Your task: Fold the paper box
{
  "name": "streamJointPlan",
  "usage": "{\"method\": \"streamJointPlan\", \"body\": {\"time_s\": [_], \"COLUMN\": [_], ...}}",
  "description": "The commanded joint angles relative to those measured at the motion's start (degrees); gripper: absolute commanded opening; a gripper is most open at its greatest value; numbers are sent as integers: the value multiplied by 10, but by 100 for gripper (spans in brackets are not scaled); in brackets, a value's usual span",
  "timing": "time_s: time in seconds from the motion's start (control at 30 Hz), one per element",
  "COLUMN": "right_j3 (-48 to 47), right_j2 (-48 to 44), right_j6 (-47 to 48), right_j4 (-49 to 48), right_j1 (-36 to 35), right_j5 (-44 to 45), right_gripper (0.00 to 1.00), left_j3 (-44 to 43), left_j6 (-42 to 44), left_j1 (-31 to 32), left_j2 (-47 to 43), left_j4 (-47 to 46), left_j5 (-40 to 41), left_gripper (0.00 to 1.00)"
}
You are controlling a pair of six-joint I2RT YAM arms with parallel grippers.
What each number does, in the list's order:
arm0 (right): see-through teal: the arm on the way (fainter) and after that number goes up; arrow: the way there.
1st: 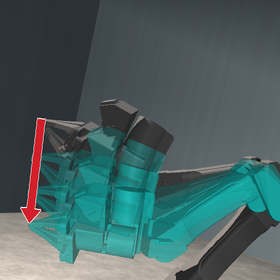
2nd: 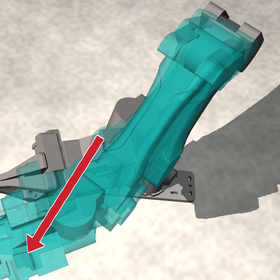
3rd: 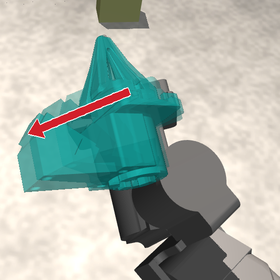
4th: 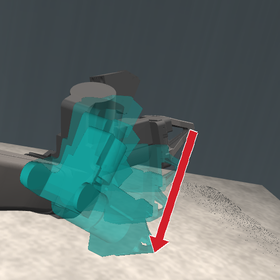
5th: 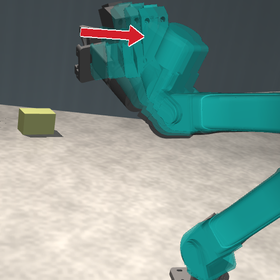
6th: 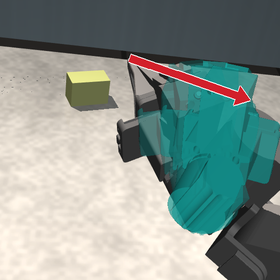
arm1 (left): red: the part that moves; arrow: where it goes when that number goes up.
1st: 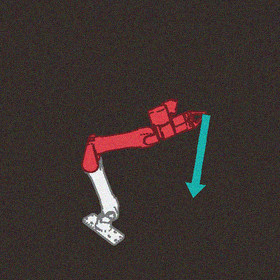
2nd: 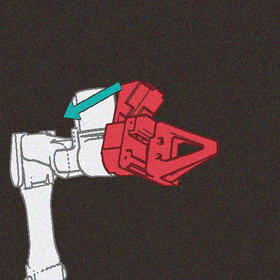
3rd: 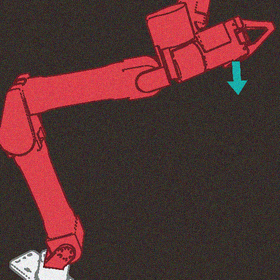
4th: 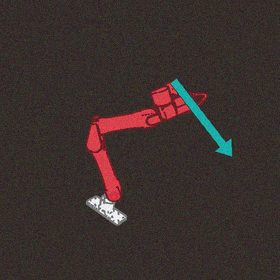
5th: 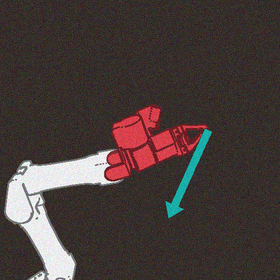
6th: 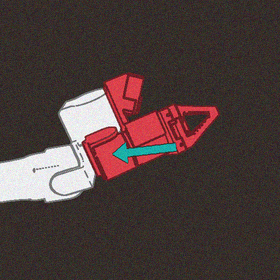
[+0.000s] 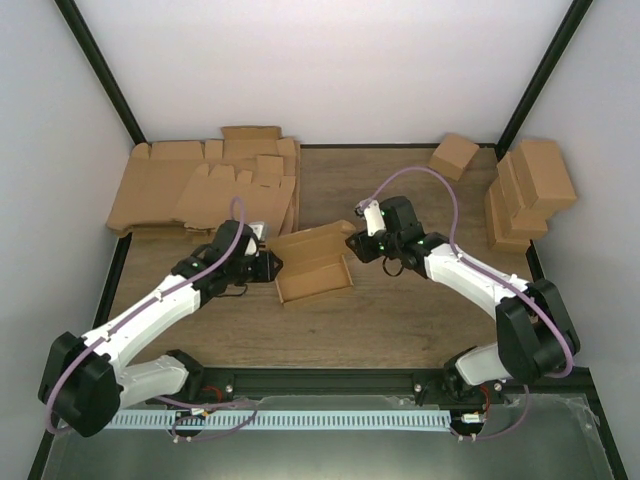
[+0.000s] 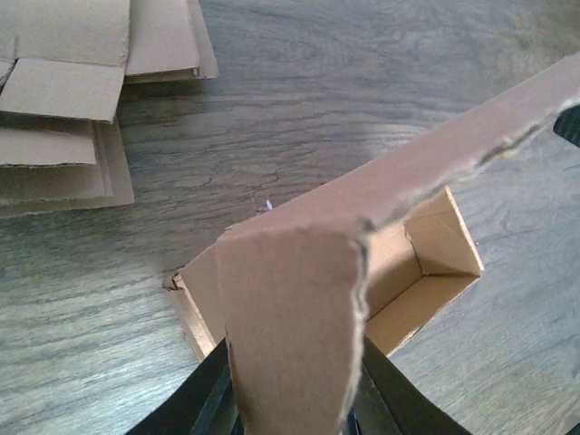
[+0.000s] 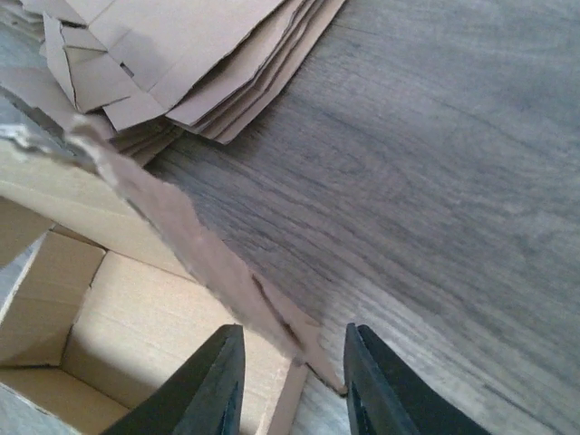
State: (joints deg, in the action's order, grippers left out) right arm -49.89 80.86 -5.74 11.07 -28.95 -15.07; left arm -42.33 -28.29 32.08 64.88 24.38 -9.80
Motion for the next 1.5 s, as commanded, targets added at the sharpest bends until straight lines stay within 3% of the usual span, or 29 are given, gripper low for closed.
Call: {"method": "streamJointPlan", "body": {"time_s": [0.0,0.33,0.6,1.13,1.2,1.47], "right_j3": [-18,5,39,104,106,122], "right_j2": [-14,-28,-49,-81,-86,-98], "right_j6": [-19,-87,-162,-174,-170,-148], "right_j4": [20,24,9,-5,-6,-22], "right_j1": [3,-17,-79,-110,-111,-111], "right_j5": [-27,-37,48,108,111,120], "right_gripper": [28,9,2,2,2,2], "left_j3": [-9,5,36,51,48,-13], "left_j6": [-16,-28,-54,-51,-48,-6], "left_j1": [3,2,20,35,35,35], "left_j2": [-3,-6,-11,-29,-37,-87], "left_j4": [-21,-21,-48,-28,-25,78], "left_j5": [-15,-14,-21,-14,-17,22], "left_gripper": [26,12,7,7,12,66]}}
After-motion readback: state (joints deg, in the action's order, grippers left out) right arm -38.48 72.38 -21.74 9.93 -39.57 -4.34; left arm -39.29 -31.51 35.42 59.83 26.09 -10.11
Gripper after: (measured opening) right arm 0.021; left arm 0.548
